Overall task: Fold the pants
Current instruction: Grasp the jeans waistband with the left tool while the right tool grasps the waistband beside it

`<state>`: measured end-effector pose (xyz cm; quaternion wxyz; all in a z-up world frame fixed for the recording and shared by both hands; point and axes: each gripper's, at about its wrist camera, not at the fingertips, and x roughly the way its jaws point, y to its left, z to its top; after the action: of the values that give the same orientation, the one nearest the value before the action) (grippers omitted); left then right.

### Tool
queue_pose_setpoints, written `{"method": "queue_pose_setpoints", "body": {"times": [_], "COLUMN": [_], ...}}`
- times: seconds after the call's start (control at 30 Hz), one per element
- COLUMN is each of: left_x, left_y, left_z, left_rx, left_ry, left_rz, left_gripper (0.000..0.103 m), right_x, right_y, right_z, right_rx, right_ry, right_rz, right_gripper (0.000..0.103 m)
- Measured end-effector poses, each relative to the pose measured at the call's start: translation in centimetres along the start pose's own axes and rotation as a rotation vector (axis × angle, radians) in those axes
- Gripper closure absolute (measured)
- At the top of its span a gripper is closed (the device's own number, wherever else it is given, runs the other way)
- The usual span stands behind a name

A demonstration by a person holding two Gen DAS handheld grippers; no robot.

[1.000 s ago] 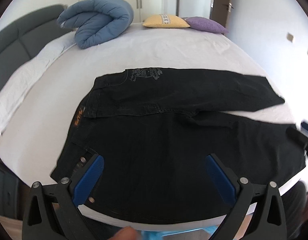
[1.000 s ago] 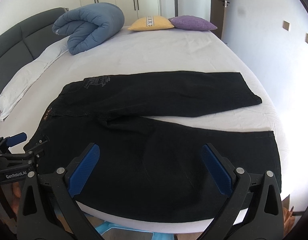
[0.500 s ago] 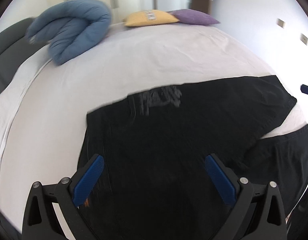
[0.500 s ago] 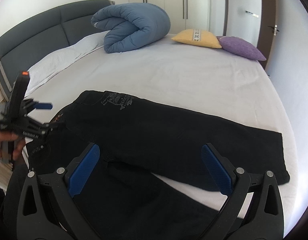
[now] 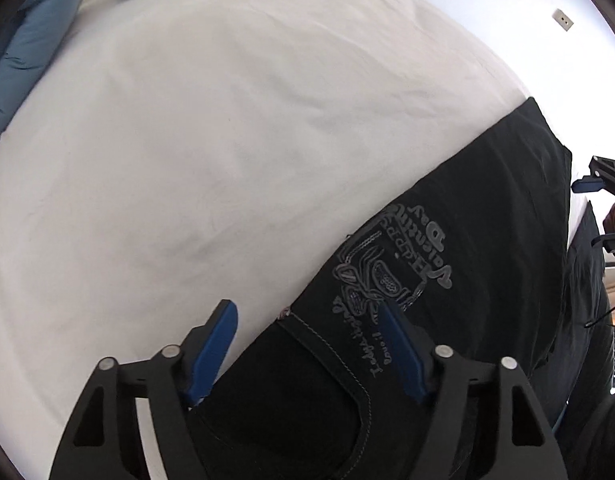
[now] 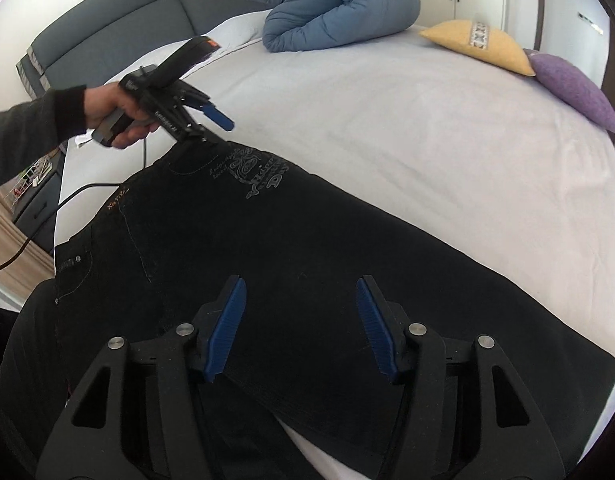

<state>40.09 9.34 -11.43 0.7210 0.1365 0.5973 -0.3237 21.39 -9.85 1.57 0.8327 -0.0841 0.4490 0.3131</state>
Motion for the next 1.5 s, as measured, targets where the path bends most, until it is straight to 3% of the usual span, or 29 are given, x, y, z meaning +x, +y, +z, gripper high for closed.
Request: {"method": "queue_pose_setpoints", "body": {"times": [0.07,0.13,0.23,0.33,0.4,0.5,0.57,0.7,0.93,1.33,1.37,1.4,1.5], "left_x": [1.4,1.4,0.8,0.8,0.8,1.1,0.6,-1.8,-4.8,-5.7,-5.7,-5.7,-5.8], "left_y": [0.2,0.3,1.7,2.5,2.2,1.2,0.1,-2.1,-7.6,-9.5,-9.6,-9.7,-9.6], "left_z": [-0.2,-0.4,-0.5,-0.7,-0.7,-0.6,-1.3,-3.0,-6.6,-9.0,-9.2,-9.2,-8.9], "left_rx": [0.015,0.032,-0.002,-0.014,0.001,0.023,0.062,0.137,0.225,0.238,0.242,0.246,0.255], "left_ry": [0.062,0.059,0.053,0.055,0.06,0.047,0.023,-0.072,-0.21,-0.258,-0.259,-0.26,-0.26], "left_rz": [-0.01,-0.019,-0.053,-0.071,-0.055,-0.02,0.041,0.159,0.266,0.266,0.266,0.265,0.263], "left_gripper": [0.044,0.045,0.058,0.064,0.08,0.093,0.094,0.095,0.095,0.095,0.095,0.095,0.095], "right_x": [0.4,1.2,2.1,3.5,3.9,4.2,4.5,5.5,8.0,11.7,11.9,12.1,12.8], "right_y": [0.1,-0.2,0.5,1.0,1.4,1.8,2.0,2.5,3.8,5.6,5.6,5.8,6.1], "right_z": [-0.1,0.2,0.8,2.0,2.8,3.5,4.3,6.1,9.4,11.7,11.8,11.9,12.3], "right_rx": [-0.009,-0.012,-0.04,-0.067,-0.078,-0.093,-0.115,-0.169,-0.262,-0.373,-0.377,-0.384,-0.409], "right_ry": [0.002,0.011,0.012,0.018,0.018,0.022,0.029,0.052,0.09,0.21,0.214,0.221,0.238], "right_rz": [0.005,0.016,0.033,0.039,0.044,0.043,0.044,0.036,0.021,0.012,0.013,0.019,0.012], "right_gripper": [0.047,0.047,0.047,0.047,0.047,0.047,0.047,0.058,0.061,0.061,0.063,0.073,0.079]}}
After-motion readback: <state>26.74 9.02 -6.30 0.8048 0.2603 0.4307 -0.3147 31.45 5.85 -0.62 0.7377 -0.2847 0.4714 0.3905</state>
